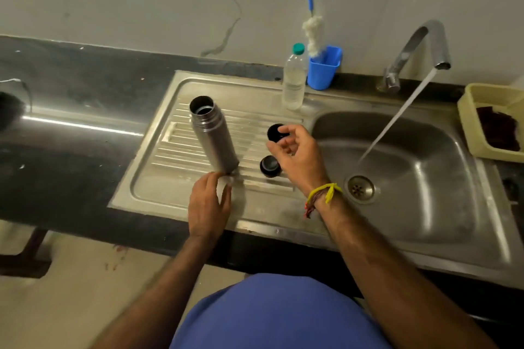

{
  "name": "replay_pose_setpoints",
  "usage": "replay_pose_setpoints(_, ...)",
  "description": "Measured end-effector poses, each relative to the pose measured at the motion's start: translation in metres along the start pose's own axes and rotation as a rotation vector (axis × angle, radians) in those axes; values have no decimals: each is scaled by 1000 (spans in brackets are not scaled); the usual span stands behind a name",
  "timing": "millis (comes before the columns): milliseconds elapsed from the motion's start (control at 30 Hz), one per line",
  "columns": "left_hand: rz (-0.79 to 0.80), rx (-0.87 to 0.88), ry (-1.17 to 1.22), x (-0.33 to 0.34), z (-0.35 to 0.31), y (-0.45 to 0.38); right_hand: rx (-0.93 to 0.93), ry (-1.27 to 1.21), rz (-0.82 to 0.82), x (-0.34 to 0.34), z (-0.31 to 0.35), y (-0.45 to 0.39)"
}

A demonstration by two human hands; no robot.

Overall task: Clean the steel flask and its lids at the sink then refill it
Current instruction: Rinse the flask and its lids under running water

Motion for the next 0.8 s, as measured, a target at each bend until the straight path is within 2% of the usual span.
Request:
replay_pose_setpoints(100,147,-119,-7,6,35,6,-54,98,119,46,15,1)
replay_pose_setpoints(233,249,-126,20,14,46,5,-101,256,262,102,33,-10)
replay_pose_setpoints(333,284,-129,3,17,46,3,-99,297,277,128,44,-23)
replay_pose_setpoints(533,215,-105,67,2,28,-14,-234,135,108,111,61,-26)
replay_pose_setpoints(700,85,-16,95,-16,-11,-48,-284,-117,-111,40,84,-10)
replay_pose_setpoints(800,79,60,160,-11,-40,-66,-286,-214,-243,-23,89,-1)
Point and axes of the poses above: each hand's wrist, its own y-axis away from the middle knuckle, its own x-axis out of the palm, z = x × y, the point moved 9 cm from there along -y, towards the middle knuckle, and after that the axes turned 11 degrees about -y, right-handed, at the moved point
